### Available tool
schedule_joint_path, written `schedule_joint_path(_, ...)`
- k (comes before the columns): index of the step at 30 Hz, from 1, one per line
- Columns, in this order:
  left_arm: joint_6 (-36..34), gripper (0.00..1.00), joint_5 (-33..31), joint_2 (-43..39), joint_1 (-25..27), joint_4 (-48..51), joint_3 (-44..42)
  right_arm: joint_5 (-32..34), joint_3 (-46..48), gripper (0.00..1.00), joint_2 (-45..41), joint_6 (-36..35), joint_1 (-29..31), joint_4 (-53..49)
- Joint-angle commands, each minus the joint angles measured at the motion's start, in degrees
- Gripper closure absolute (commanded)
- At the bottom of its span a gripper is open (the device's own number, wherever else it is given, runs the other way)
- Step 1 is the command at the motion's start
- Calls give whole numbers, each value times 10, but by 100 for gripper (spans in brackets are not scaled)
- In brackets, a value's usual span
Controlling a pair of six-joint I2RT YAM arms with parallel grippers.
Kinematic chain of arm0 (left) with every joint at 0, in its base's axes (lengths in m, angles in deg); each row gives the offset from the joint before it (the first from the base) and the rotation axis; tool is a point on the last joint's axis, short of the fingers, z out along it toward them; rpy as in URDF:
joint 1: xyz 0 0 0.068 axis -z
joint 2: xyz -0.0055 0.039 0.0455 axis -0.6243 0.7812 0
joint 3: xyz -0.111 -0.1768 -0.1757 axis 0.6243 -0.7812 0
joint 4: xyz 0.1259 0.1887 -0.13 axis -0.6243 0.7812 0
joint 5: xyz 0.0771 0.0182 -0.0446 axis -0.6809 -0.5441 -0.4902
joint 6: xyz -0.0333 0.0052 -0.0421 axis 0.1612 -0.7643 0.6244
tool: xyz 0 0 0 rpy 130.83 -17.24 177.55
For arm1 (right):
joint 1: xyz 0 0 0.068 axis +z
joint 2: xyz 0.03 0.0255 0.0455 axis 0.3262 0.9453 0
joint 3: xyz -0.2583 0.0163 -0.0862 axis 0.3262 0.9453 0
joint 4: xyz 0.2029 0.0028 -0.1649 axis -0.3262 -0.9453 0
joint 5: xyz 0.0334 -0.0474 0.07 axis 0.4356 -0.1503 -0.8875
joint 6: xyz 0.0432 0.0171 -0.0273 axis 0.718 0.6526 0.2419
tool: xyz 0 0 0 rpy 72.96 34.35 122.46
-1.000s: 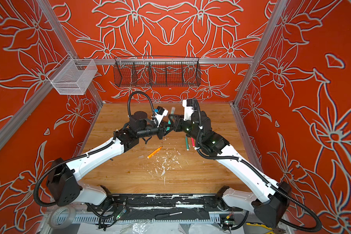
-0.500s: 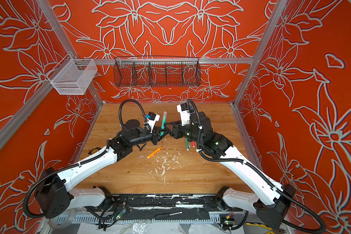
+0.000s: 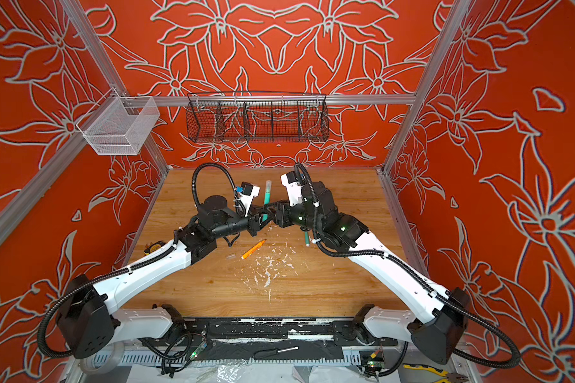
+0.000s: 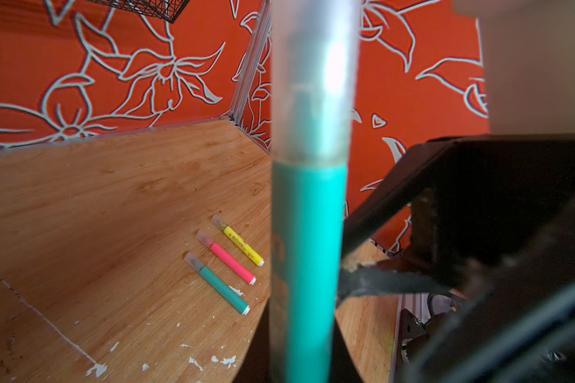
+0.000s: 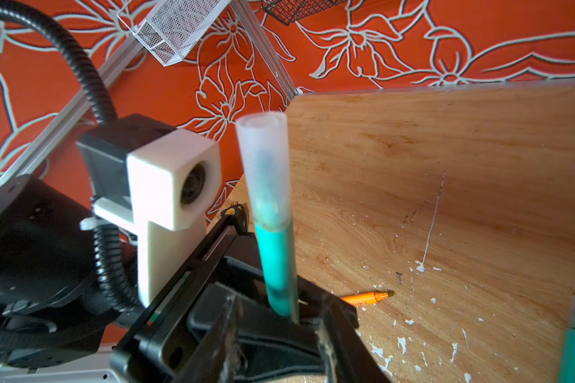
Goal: Insert the pens into the pen caps
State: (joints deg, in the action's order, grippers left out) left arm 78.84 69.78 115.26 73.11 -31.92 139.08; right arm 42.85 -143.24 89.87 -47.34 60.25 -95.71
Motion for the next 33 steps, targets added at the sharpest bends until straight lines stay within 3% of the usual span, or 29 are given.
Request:
schedule_joint_path(1, 11, 100, 17, -12, -3, -29, -5, 8, -5, 63, 13, -1, 2, 50)
schedule_joint_path(3, 10, 100, 18, -12, -3, -29, -6, 7, -11, 66, 25, -1, 2, 54)
schedule_joint_path(8, 11, 100, 14, -13, -3, -28, -6, -15, -19, 91, 42, 9, 2, 66)
schedule_joint_path(11, 12, 98, 8, -14, -3, -26, -5, -11, -19, 99, 39, 12, 2, 71)
schedule_joint_path(12, 13, 90, 5, -15, -3, -25, -6, -7, -20, 100, 37, 13, 2, 71)
schedule_joint_path(15, 12, 52, -8, -20, -3, -19, -6, 20, -28, 100, 27, 2, 1, 64)
schedule_joint_path(17, 12, 37, -22, -27, -3, -10, -5, 45, -40, 100, 19, -18, -4, 35)
schedule_joint_path(20, 6, 28, -43, -42, -3, -1, -8, 54, -44, 100, 9, -22, -29, 13)
schedule_joint_path(24, 0, 26, -72, -64, -3, 8, -10, 61, -62, 100, 14, -34, -62, -35)
schedule_joint_path(27, 3, 26, -164, -78, -3, 37, -5, 57, -79, 100, 41, -43, -76, -87)
schedule_joint_path(31, 21, 25, -364, -96, -4, 101, 5, 50, -98, 100, 105, -55, -85, -170)
schedule_joint_path(33, 34, 24, -433, -100, -6, 132, 9, 39, -112, 100, 146, -75, -92, -215)
